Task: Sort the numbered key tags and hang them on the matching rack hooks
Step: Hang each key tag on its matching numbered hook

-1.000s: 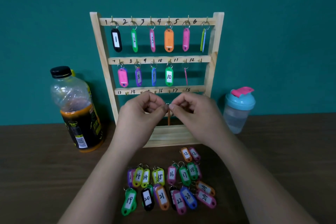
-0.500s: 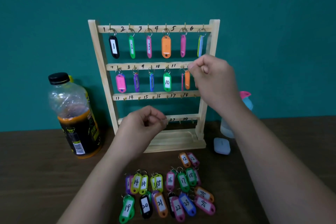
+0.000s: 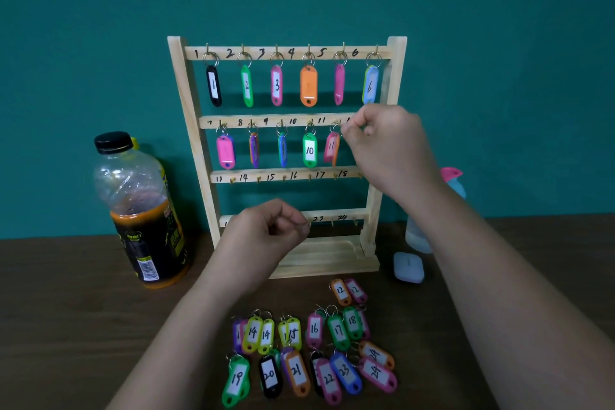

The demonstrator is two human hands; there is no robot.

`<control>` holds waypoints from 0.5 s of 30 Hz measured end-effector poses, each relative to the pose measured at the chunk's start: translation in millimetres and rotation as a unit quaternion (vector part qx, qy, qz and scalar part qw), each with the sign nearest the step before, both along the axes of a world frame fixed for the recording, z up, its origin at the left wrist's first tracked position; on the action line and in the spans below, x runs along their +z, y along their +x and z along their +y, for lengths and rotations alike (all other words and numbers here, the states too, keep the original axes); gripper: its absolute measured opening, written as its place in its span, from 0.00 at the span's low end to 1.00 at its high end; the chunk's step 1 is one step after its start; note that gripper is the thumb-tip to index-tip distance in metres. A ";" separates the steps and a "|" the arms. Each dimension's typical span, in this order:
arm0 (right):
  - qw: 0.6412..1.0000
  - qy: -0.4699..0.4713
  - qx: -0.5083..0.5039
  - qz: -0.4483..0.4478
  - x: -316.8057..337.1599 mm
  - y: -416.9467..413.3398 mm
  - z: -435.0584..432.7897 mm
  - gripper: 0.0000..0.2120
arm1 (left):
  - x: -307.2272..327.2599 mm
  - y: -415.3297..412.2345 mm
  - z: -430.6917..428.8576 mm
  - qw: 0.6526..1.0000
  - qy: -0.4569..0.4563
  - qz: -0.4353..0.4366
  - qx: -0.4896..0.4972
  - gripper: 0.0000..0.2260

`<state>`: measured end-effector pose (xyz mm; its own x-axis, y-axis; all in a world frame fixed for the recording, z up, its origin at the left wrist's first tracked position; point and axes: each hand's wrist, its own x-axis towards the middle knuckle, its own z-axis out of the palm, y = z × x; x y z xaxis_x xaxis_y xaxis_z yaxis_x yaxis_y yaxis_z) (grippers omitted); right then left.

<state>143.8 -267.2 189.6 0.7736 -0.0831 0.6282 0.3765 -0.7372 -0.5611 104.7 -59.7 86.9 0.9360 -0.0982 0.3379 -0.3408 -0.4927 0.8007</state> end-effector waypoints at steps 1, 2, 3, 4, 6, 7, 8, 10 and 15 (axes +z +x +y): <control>1.000 -0.005 -0.004 -0.011 -2.8 -1.7 0.6 0.09 | -0.8 0.5 -0.1 1.000 0.002 -0.001 -0.001 0.01; 1.000 -0.008 -0.007 -0.025 -5.4 -4.0 1.1 0.08 | -2.1 0.9 -0.4 1.000 0.005 -0.002 -0.002 0.02; 0.999 -0.007 -0.008 -0.039 -7.9 -7.1 1.5 0.06 | -3.8 1.4 -1.1 1.000 0.008 -0.003 -0.003 0.02; 0.999 -0.001 -0.004 -0.049 -10.4 -11.2 1.6 0.05 | -5.5 1.3 -2.0 1.000 0.011 -0.002 -0.005 0.02; 0.998 0.014 0.008 -0.055 -17.8 -20.3 1.2 0.03 | -9.7 2.2 -3.4 1.000 0.021 0.002 -0.009 0.03; 0.998 0.015 0.011 -0.059 -23.4 -25.1 1.2 0.03 | -12.1 3.0 -4.0 1.000 0.028 0.002 -0.011 0.03; 0.998 0.013 0.015 -0.065 -30.4 -29.6 1.3 0.04 | -14.7 3.9 -4.3 0.999 0.035 0.001 -0.012 0.03; 0.997 0.009 0.031 -0.069 -46.7 -36.4 2.4 0.06 | -19.8 6.1 -5.9 0.999 0.052 0.002 -0.011 0.04; 0.999 -0.001 0.051 -0.016 -94.2 -42.3 -1.0 0.07 | -35.9 9.2 -17.7 0.988 0.152 -0.004 -0.009 0.02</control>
